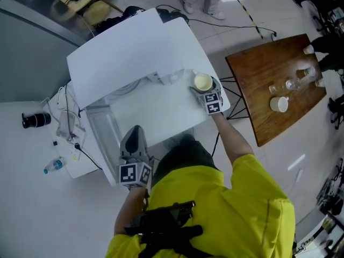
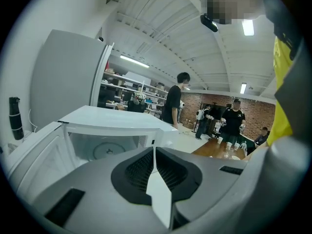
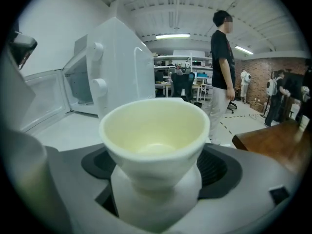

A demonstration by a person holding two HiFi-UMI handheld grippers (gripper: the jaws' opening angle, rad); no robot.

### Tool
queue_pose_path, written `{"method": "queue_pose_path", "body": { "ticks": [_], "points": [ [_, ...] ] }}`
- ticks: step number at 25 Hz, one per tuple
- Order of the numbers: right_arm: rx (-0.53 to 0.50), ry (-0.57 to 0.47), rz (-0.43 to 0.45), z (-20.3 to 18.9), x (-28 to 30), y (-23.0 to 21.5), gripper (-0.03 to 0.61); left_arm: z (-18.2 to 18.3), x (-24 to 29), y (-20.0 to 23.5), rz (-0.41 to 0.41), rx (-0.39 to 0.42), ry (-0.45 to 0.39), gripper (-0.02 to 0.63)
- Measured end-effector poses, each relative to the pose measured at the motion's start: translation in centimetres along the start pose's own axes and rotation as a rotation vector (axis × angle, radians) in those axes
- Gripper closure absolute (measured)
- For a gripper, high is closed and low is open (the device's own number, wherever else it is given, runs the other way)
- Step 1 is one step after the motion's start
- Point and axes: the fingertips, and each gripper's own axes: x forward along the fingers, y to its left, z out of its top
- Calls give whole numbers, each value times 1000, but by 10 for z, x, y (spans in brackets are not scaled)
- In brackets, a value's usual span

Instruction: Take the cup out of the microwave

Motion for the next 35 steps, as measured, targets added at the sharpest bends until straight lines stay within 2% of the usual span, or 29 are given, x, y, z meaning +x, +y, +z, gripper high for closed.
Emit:
{"method": "queue_pose_path", "body": {
  "ticks": [2,4,6,8,9,10,12,14,16,17,18,20,23,30,35],
  "points": [
    [10,23,-5,-5,-16,2,69,2,-2,3,8,-4,-2,600],
    [112,36,23,-12,-52,14,69,6,-5,10,24,-16,-11,600],
    [219,3,92,1,-107,40,69,15,-12,18,44,-33,-27,600],
    [198,-73,156,40,-162,73,82,27,-20,26,59,-45,-42,600],
    [175,-118,178,68,-184,86,130,33,-24,30,65,-50,-53,600],
    [157,-165,197,97,-201,96,133,41,-29,33,72,-52,-64,600],
    [133,-270,235,157,-228,110,232,56,-40,39,88,-55,-91,600],
    [107,-362,256,214,-249,123,299,71,-54,44,106,-63,-124,600],
    [80,-430,235,257,-267,130,443,86,-71,48,126,-72,-158,600],
    [72,-459,223,274,-276,133,484,93,-79,50,135,-75,-176,600],
    [68,-486,219,288,-284,138,575,99,-87,53,144,-78,-193,600],
    [62,-523,243,307,-300,152,574,108,-102,56,158,-93,-216,600],
    [25,-520,281,313,-310,175,575,114,-117,59,167,-117,-232,600],
    [27,-498,376,312,-304,203,575,127,-124,62,170,-95,-261,600],
    [9,-536,383,323,-311,208,575,132,-125,59,163,-69,-268,600]
  ]
}}
